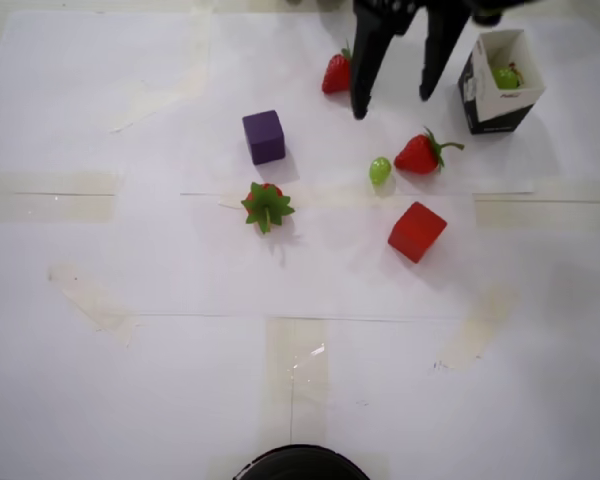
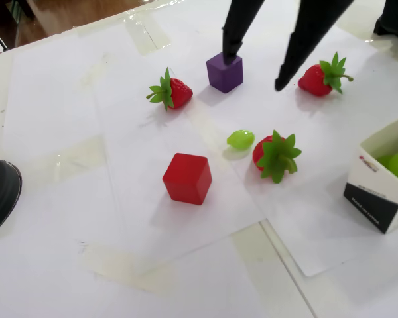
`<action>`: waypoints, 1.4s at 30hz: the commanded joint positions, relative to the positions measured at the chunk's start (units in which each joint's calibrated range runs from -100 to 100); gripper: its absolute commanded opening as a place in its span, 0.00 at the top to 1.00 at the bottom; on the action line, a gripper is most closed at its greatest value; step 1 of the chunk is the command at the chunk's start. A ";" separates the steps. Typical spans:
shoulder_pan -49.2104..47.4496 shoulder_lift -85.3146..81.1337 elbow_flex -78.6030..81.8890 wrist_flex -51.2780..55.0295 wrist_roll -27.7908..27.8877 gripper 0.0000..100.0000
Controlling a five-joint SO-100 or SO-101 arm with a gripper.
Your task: Pick up the grapes and place them in the box.
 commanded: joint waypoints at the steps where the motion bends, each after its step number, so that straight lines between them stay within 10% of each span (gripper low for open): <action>1: 1.65 0.74 1.95 -6.35 -0.59 0.74; 42: 1.43 11.40 14.58 -27.67 -3.96 0.85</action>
